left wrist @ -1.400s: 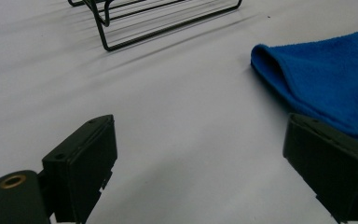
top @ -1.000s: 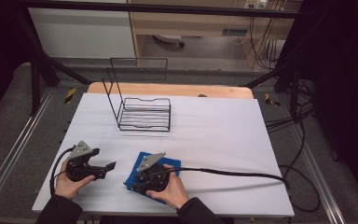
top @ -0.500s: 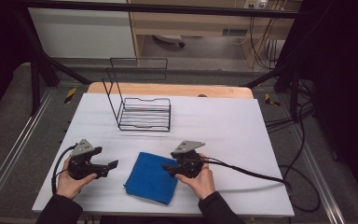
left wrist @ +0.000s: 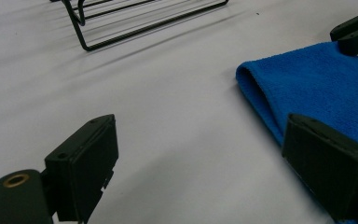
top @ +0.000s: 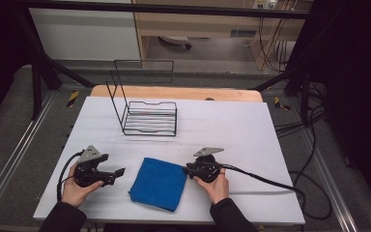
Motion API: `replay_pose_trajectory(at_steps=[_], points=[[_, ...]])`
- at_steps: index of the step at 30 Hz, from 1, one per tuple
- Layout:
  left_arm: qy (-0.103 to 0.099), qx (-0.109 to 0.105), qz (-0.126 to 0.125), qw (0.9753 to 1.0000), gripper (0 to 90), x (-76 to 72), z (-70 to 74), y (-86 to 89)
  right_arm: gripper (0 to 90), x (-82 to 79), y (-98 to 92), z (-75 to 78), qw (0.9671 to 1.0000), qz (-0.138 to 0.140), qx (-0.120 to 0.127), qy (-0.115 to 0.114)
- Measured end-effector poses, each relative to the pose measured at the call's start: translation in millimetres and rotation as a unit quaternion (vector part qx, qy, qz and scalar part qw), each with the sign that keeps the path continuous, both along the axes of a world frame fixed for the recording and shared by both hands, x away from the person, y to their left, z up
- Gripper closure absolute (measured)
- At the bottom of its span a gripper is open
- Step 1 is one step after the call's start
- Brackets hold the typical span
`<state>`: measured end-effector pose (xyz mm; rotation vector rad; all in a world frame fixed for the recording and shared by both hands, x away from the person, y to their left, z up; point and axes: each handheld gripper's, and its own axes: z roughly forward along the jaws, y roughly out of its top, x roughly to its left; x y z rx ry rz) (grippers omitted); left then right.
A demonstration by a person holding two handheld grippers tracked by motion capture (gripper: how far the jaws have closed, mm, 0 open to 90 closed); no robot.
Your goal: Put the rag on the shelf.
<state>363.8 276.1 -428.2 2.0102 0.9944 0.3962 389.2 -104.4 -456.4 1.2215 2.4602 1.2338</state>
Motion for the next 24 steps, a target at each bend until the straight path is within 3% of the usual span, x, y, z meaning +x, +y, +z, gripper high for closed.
replay_pose_trajectory(at_steps=[2, 5, 10, 14, 18, 21, 24], points=[[0.000, 0.000, 0.000, 1.0000, 10.9, -0.2, -0.2, 0.1, 83.6, 1.0, 0.6, 0.1, 0.9998, 0.003, 0.011, 0.014], [0.000, -0.001, -0.001, 1.0000, 10.9, -0.4, 0.0, 0.2, 87.9, 4.1, 0.4, 2.8, 0.9999, 0.003, 0.012, 0.011], [0.002, -0.002, 0.000, 1.0000, 11.0, -0.4, -0.3, -0.4, 88.3, 16.2, 3.8, 14.0, 0.9996, 0.005, 0.001, -0.029], [0.002, -0.004, 0.000, 1.0000, 11.1, -0.6, 1.1, -2.5, 87.6, 28.4, 9.0, 14.3, 0.9991, 0.015, -0.006, -0.039], [0.008, -0.013, 0.004, 0.9999, 11.7, 2.0, 5.1, -5.5, 77.1, 30.0, 6.2, 15.2, 0.9987, 0.015, -0.017, -0.045], [0.011, -0.018, 0.006, 0.9997, 13.3, 5.9, 10.1, -12.7, 64.1, 25.7, -3.4, 23.8, 0.9986, 0.013, 0.007, -0.051], [0.012, -0.007, 0.008, 0.9999, 15.6, 9.7, 15.7, -24.6, 46.1, 21.4, -15.5, 31.7, 0.9978, 0.012, 0.023, -0.062]])
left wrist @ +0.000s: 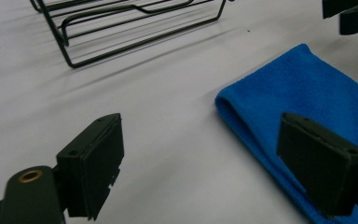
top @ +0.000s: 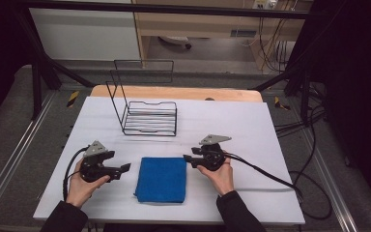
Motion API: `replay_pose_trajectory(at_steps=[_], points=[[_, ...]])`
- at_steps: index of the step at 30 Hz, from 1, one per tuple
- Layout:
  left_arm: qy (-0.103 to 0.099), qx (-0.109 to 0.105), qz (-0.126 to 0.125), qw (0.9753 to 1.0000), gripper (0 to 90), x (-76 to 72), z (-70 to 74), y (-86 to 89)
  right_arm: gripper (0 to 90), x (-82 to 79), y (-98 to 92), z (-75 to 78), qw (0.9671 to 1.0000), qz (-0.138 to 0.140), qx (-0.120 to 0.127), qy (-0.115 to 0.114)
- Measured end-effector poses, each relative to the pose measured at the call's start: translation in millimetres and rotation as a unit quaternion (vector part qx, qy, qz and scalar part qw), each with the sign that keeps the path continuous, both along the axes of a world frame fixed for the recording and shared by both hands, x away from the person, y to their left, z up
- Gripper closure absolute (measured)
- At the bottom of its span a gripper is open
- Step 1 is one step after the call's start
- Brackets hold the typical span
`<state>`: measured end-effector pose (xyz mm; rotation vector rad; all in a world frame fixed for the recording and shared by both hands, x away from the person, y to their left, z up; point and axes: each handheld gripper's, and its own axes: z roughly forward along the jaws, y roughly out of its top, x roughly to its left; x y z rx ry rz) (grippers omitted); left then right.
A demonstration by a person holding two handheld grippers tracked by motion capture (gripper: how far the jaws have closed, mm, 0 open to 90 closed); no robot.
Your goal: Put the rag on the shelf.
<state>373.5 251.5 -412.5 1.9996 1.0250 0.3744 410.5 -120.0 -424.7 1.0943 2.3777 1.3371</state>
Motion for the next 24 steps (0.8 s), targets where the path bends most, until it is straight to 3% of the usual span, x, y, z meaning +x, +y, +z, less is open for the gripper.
replay_pose_trajectory(at_steps=[4, 8, 13, 19, 24], points=[[0.013, 0.009, 0.002, 0.9999, 20.8, 11.4, 1.8, -19.7, 29.4, -7.2, -16.6, 3.0, 0.9998, -0.006, 0.012, -0.015], [0.045, 0.013, 0.001, 0.9989, 27.3, 26.1, -4.6, -37.6, 19.2, -14.3, -30.7, -2.0, 0.9998, -0.014, 0.014, -0.009], [0.065, 0.028, 0.009, 0.9975, 41.3, 39.3, -17.0, -46.4, 15.6, -17.2, -39.1, -10.7, 0.9998, -0.017, 0.008, 0.008], [0.086, 0.025, -0.010, 0.9959, 56.9, 43.8, -26.5, -53.3, 14.1, -16.3, -38.1, -11.7, 0.9996, -0.015, 0.019, 0.013], [0.083, 0.031, -0.014, 0.9959, 62.7, 41.6, -30.0, -59.7, 13.6, -16.9, -37.7, -11.7, 0.9995, -0.016, 0.021, 0.017]])
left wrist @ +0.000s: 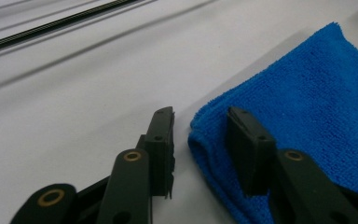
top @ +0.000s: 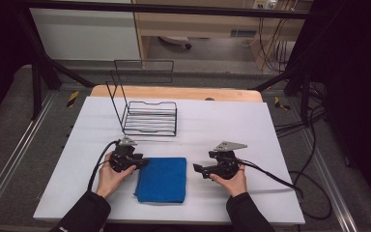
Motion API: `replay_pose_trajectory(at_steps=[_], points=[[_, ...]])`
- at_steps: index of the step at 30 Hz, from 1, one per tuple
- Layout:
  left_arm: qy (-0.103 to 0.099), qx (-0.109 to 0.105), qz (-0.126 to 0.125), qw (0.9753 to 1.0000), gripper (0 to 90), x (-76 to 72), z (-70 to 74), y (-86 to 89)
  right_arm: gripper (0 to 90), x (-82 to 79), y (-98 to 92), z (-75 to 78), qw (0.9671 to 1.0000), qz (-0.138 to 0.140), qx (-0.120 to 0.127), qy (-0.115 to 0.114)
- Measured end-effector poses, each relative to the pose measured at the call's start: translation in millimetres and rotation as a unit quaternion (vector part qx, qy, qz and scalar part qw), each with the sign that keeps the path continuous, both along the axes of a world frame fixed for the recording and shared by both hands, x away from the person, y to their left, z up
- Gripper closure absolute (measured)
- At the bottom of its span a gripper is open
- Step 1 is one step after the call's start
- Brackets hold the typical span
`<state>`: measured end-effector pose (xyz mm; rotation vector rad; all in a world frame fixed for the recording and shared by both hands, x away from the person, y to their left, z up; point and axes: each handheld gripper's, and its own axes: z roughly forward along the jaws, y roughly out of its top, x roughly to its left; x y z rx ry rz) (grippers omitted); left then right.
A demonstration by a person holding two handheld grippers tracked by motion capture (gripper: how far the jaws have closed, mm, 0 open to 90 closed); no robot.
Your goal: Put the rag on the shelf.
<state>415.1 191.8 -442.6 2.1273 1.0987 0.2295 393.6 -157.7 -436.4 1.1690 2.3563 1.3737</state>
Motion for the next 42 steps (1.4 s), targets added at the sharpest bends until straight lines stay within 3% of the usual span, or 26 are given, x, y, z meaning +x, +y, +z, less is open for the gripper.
replay_pose_trajectory(at_steps=[12, 14, 21, 26, 29, 32, 38, 42], points=[[0.006, -0.008, 0.007, 0.9999, 68.2, 0.3, -3.5, -3.8, 12.4, 2.4, 1.8, -2.0, 0.9999, 0.006, 0.007, 0.010], [0.017, -0.017, 0.006, 0.9997, 74.7, 0.1, -3.8, -4.1, 12.1, 2.9, 1.9, -2.0, 0.9999, 0.006, 0.007, 0.010], [0.018, -0.016, 0.005, 0.9997, 83.4, -2.1, -3.4, -6.3, 12.6, 5.2, 10.3, 1.2, 0.9999, 0.007, 0.008, 0.013], [0.014, -0.014, 0.005, 0.9998, 84.2, -3.2, -4.1, -7.0, 18.4, 11.0, 25.4, 5.5, 0.9999, -0.005, -0.005, 0.010], [0.013, -0.017, 0.006, 0.9998, 84.1, -3.3, -4.6, -6.8, 26.1, 15.6, 37.5, 5.2, 0.9998, 0.003, -0.016, 0.015], [0.011, -0.017, 0.006, 0.9998, 83.9, -4.0, -5.0, -6.8, 36.2, 22.9, 45.4, 0.4, 0.9996, 0.001, -0.012, 0.026], [0.007, -0.018, 0.005, 0.9998, 83.7, -4.8, -5.8, -6.6, 49.1, 27.8, 50.6, -13.4, 0.9983, -0.005, -0.046, 0.034], [0.002, -0.013, 0.003, 0.9999, 83.6, -5.6, -5.7, -7.3, 57.9, 27.7, 54.3, -18.4, 0.9985, -0.006, -0.034, 0.043]])
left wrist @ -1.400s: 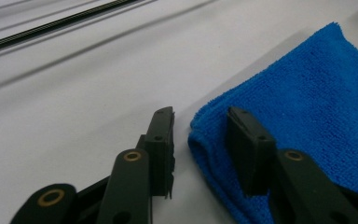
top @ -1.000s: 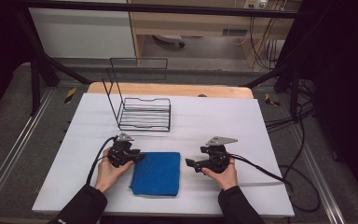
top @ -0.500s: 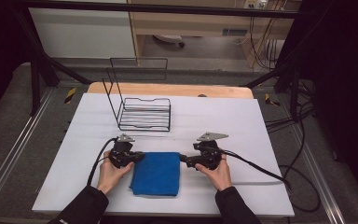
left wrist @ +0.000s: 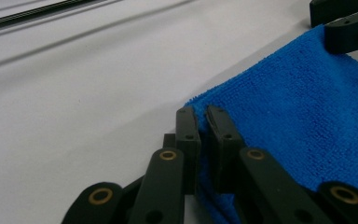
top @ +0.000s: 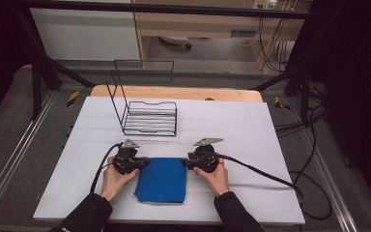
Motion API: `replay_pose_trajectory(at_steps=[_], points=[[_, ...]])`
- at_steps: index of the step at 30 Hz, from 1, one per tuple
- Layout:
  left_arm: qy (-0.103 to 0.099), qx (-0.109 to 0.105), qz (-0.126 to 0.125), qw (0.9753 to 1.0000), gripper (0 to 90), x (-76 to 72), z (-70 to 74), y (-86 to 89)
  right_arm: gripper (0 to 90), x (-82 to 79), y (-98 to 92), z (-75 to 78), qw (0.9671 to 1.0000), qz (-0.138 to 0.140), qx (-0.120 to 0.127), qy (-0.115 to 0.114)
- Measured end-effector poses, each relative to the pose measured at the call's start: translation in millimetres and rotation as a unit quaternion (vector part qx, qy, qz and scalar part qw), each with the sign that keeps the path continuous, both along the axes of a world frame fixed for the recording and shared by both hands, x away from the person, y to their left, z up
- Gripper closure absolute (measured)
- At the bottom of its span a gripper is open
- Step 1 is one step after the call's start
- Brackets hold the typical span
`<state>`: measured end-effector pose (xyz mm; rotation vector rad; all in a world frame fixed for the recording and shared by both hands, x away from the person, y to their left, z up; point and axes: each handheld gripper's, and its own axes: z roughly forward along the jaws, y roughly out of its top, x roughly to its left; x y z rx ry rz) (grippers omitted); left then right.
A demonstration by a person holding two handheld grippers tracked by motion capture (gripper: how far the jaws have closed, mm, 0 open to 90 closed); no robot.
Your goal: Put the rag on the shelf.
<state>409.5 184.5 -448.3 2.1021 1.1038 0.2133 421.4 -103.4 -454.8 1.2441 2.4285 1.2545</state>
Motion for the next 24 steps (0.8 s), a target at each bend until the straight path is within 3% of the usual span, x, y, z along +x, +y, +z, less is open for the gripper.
replay_pose_trajectory(at_steps=[6, 13, 24], points=[[0.000, -0.001, -0.002, 1.0000, 83.5, 0.3, -0.1, 0.4, 67.5, -4.0, 2.0, -2.6, 1.0000, -0.002, 0.002, 0.004], [0.003, -0.005, -0.002, 1.0000, 84.1, 0.5, 0.2, 1.3, 84.1, -4.4, 2.0, -1.9, 0.9992, 0.010, 0.015, 0.034], [-0.004, -0.025, -0.006, 0.9997, 85.7, -3.3, 9.4, 8.5, 86.3, -6.9, -1.5, 8.3, 0.9990, 0.014, 0.033, 0.027]])
